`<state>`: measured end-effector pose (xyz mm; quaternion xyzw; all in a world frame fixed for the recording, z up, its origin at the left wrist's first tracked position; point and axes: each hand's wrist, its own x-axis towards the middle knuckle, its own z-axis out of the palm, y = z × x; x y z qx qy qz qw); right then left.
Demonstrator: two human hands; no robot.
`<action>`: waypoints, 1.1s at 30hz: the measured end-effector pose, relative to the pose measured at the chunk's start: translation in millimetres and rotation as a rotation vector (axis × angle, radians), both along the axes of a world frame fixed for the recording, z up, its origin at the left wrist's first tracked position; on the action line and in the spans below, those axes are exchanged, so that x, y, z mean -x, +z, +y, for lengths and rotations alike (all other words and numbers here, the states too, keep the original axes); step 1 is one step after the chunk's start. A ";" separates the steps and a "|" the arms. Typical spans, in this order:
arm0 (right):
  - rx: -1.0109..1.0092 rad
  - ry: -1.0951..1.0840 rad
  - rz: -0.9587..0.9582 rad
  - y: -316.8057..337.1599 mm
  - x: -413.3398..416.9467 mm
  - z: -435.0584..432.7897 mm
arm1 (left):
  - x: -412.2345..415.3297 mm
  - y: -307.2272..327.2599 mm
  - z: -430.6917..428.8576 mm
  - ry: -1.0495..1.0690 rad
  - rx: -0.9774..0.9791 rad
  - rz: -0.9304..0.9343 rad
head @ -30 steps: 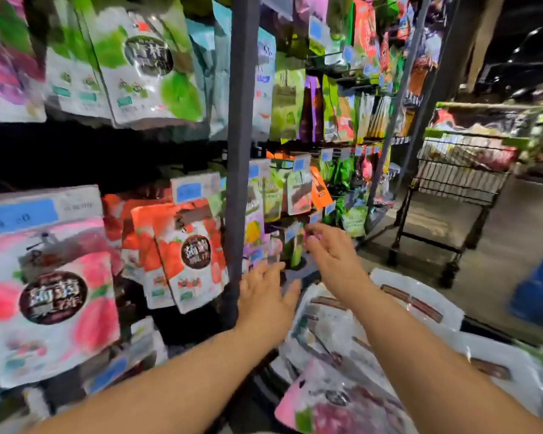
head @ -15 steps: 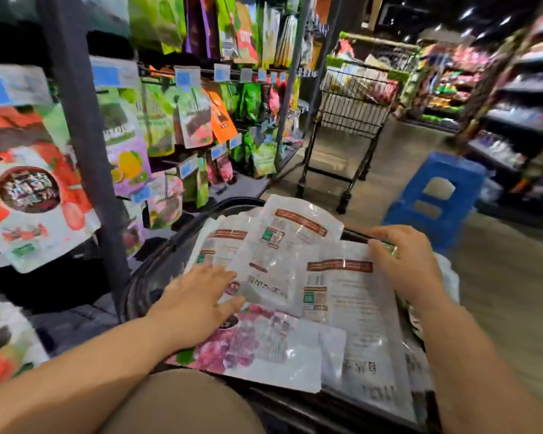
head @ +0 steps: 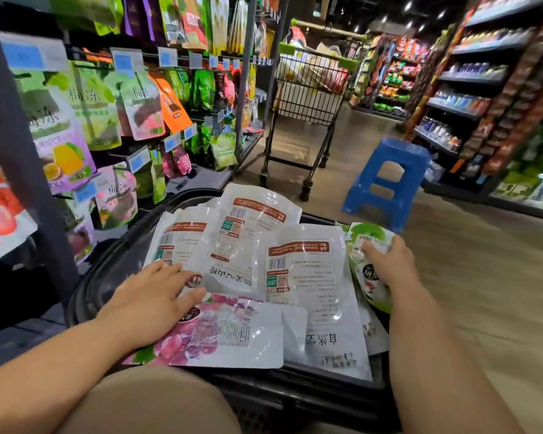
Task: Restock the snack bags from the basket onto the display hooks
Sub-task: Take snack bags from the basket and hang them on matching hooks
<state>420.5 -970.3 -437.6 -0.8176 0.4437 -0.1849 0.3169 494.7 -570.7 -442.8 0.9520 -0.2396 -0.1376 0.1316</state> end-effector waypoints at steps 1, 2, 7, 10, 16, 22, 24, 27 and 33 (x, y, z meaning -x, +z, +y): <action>-0.020 -0.032 -0.024 -0.7 -0.7 -2.0 | -0.1 -0.4 0.2 0.001 0.002 0.000; -0.048 -0.066 -0.050 -1.3 -2.1 -5.1 | -0.2 -0.2 0.2 0.002 0.003 0.002; -0.133 -0.175 -0.141 -3.4 -7.1 -14.4 | -3.6 -4.6 2.0 0.004 0.027 0.008; -0.148 -0.226 -0.229 -5.2 -8.0 -18.5 | -5.4 -6.5 2.8 0.020 0.056 0.012; -0.196 -0.208 -0.320 -5.1 -8.4 -22.7 | -5.1 -6.9 3.2 0.029 0.055 0.001; -0.126 -0.160 -0.306 -5.2 -4.3 -28.0 | -5.3 -9.1 3.7 0.040 0.061 -0.009; -0.120 -0.170 -0.363 -3.1 -0.6 -27.8 | -5.9 -10.1 3.5 0.041 0.076 -0.010; -0.186 -0.223 -0.607 7.9 6.8 -18.9 | -6.1 -11.4 3.2 0.030 0.091 -0.019; -0.303 -0.316 -1.092 46.4 20.8 9.2 | -5.1 -10.9 3.6 0.035 0.099 -0.023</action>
